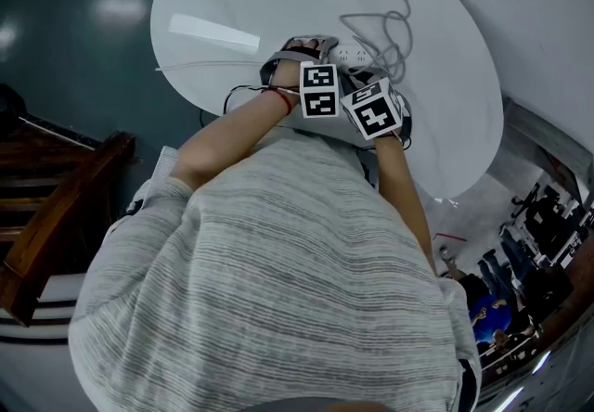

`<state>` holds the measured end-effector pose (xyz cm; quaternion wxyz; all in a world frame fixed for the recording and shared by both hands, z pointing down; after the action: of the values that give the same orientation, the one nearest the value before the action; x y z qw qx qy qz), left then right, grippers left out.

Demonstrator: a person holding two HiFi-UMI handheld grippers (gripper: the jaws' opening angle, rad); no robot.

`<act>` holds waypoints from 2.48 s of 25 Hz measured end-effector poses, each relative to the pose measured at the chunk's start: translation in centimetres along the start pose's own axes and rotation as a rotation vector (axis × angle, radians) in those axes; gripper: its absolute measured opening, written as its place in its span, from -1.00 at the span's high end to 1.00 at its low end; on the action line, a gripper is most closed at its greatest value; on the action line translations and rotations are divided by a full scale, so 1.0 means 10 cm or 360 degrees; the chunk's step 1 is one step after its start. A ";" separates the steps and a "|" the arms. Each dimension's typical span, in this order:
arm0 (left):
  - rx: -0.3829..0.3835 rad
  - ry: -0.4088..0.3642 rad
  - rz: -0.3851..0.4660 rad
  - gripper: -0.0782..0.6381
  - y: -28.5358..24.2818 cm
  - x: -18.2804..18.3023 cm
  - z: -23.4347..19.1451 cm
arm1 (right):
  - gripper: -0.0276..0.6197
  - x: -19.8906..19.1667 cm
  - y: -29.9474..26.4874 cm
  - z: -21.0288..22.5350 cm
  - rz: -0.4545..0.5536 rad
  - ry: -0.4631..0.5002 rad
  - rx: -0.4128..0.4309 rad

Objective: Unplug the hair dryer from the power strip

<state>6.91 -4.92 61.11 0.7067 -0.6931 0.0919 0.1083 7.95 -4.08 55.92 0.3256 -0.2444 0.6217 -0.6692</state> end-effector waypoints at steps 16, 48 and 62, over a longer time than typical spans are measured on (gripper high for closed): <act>-0.0011 0.0011 -0.0029 -0.50 -0.01 -0.02 0.01 | 0.76 0.12 0.25 -0.03 0.0188 0.0031 -0.0001; -0.0192 0.0702 0.0722 -0.29 0.86 0.09 -0.22 | 0.75 -0.85 0.34 0.44 0.0566 -0.0889 0.0386; -0.0444 0.1120 0.1102 0.76 1.38 0.18 -0.28 | 0.75 -0.88 0.72 0.55 0.0945 -0.1032 0.0288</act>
<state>4.86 -7.45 47.26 0.4565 -0.7042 0.5331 0.1075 18.83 -1.41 50.05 0.7016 -0.2232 0.4697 -0.4872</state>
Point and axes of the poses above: the fingertips, and each gripper's own axes: y backward along the fingers, z to its right, x out of its top, the point moved 2 cm from there along y, backward along the fingers, and after that the axes turned 12 degrees about -z, right-handed, at the moved point
